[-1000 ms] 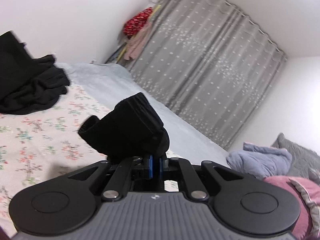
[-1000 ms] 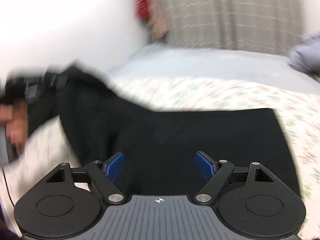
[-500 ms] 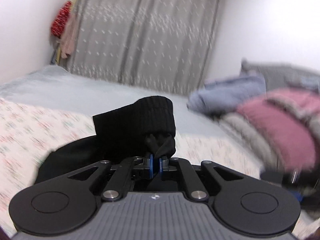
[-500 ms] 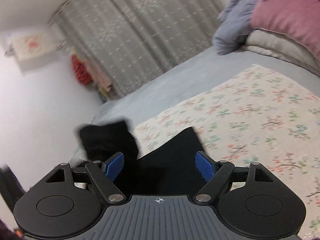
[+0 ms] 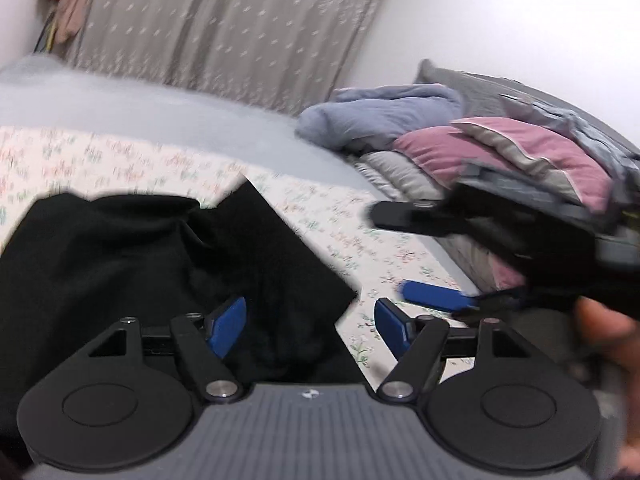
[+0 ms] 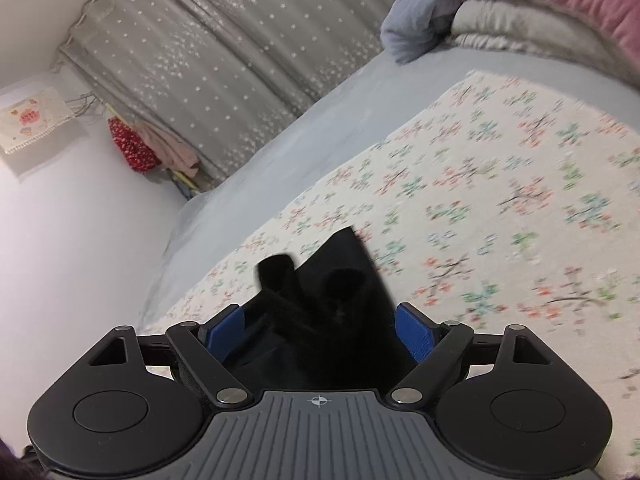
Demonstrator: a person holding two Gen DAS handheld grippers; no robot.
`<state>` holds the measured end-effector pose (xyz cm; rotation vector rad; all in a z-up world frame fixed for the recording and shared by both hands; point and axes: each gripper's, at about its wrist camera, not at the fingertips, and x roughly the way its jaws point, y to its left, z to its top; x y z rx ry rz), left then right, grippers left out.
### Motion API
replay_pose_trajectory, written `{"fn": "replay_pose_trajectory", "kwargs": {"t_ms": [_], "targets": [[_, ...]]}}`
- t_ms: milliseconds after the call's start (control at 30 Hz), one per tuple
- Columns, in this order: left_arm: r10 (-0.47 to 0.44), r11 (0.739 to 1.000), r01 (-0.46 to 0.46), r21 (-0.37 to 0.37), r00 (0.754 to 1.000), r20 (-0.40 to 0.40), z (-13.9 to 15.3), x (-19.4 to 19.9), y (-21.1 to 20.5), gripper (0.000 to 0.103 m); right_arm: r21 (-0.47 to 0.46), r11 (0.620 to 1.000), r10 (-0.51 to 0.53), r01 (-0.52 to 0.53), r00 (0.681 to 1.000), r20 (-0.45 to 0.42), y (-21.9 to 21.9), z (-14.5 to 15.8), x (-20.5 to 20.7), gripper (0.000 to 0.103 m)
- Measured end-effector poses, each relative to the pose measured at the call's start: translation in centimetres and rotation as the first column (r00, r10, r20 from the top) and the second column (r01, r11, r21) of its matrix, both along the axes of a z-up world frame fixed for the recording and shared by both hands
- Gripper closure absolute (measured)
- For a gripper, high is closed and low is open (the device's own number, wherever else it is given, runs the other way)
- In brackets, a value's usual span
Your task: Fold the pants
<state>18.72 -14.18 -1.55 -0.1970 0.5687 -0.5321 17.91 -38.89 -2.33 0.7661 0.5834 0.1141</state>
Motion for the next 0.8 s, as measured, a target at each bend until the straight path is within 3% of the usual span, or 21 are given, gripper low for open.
{"fn": "replay_pose_trajectory", "kwargs": {"t_ms": [67,133,300,367,433,500,567,633,800], "targets": [[-0.022,1.0,0.022,0.015,0.999,0.044,0.7,-0.7,0.3,0.014,0.022,0.999,0.041,-0.041,0.999,0.01,0.5,-0.3,0.6,0.018],[0.001,0.999,-0.004,0.044,0.997,0.081,0.8,-1.1,1.0,0.014,-0.02,0.997,0.079,-0.079,0.997,0.006,1.4,-0.3,1.0,0.018],[0.168,0.986,-0.168,0.008,0.986,-0.006,-0.2,2.6,7.3,0.015,-0.23,0.964,0.138,-0.13,0.99,0.019,4.5,-0.3,2.8,0.019],[0.234,0.972,-0.233,0.021,0.972,-0.038,-1.6,4.8,9.5,0.015,-0.298,0.943,0.155,-0.147,0.988,0.005,5.8,-0.9,3.8,0.037],[0.287,0.957,-0.281,0.075,0.954,-0.084,-2.9,6.5,10.7,0.015,-0.367,0.918,0.127,-0.151,0.988,-0.09,6.8,-2.2,4.9,0.078],[0.326,0.943,-0.309,0.12,0.931,-0.166,-5.1,7.4,12.3,0.017,-0.383,0.914,0.074,-0.135,0.983,-0.17,6.5,-3.6,5.2,0.085],[0.341,0.939,-0.324,0.117,0.923,-0.182,-6.0,7.5,13.1,0.021,-0.306,0.947,0.036,-0.098,0.979,-0.202,4.7,-4.4,5.1,0.087],[0.333,0.942,-0.318,0.104,0.925,-0.183,-5.6,7.1,13.6,0.021,-0.283,0.955,0.028,-0.089,0.977,-0.212,3.6,-4.5,5.0,0.087],[0.349,0.936,-0.35,0.033,0.912,-0.218,-3.9,6.7,15.7,0.021,-0.372,0.922,0.037,-0.112,0.979,-0.202,4.5,-3.1,4.5,0.077]]}}
